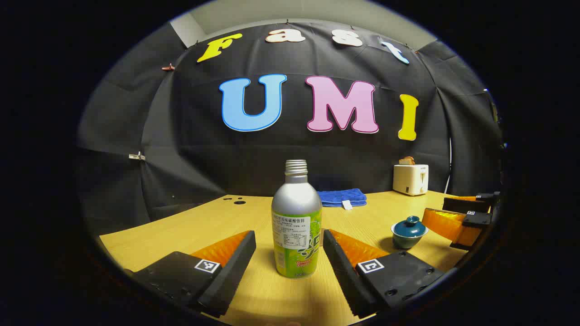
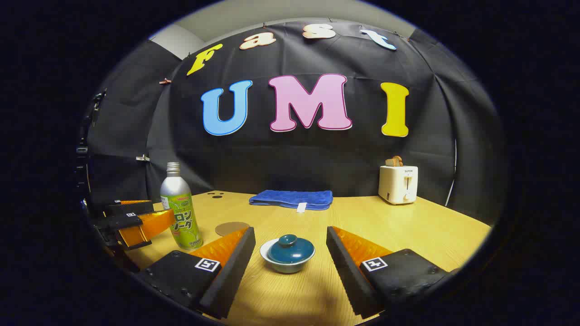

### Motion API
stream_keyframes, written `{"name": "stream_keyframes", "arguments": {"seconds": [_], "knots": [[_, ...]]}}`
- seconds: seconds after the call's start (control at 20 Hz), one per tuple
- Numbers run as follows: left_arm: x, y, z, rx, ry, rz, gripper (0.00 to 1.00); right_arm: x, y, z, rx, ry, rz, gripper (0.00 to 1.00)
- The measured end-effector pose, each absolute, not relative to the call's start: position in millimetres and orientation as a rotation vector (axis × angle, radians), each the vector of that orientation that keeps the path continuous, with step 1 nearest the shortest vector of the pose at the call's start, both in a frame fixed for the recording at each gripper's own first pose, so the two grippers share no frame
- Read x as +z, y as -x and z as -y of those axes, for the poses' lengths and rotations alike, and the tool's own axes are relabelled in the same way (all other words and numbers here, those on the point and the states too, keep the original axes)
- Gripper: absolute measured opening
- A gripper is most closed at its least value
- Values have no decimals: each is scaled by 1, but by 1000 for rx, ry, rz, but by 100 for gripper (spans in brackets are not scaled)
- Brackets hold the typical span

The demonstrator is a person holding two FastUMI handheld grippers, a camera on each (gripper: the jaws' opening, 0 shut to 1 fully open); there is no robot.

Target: Open the teacup lid with one hand, grasp the water bottle and pour water into the teacup with the other hand; after pouring, place the water bottle on the coaster and then close the teacup lid.

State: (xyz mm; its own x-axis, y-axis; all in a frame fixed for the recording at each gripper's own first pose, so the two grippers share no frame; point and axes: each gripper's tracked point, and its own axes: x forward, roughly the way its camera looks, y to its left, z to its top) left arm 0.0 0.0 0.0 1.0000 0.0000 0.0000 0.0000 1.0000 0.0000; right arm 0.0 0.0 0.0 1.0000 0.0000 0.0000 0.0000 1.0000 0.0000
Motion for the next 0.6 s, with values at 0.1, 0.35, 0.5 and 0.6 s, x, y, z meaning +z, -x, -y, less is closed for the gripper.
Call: {"name": "stream_keyframes", "arguments": {"seconds": [0.1, 0.35, 0.5, 0.6], "knots": [[1, -1, 1, 0, 0, 1, 94, 0, 0, 0, 0, 0, 1, 98], [-1, -2, -3, 15, 1, 1, 95, 0, 0, 1, 1, 0, 3, 98], [-1, -2, -2, 15, 1, 2, 94, -1, -1, 1, 1, -1, 1, 98], [0, -2, -2, 14, 1, 1, 95, -1, -1, 1, -2, -1, 3, 98]]}}
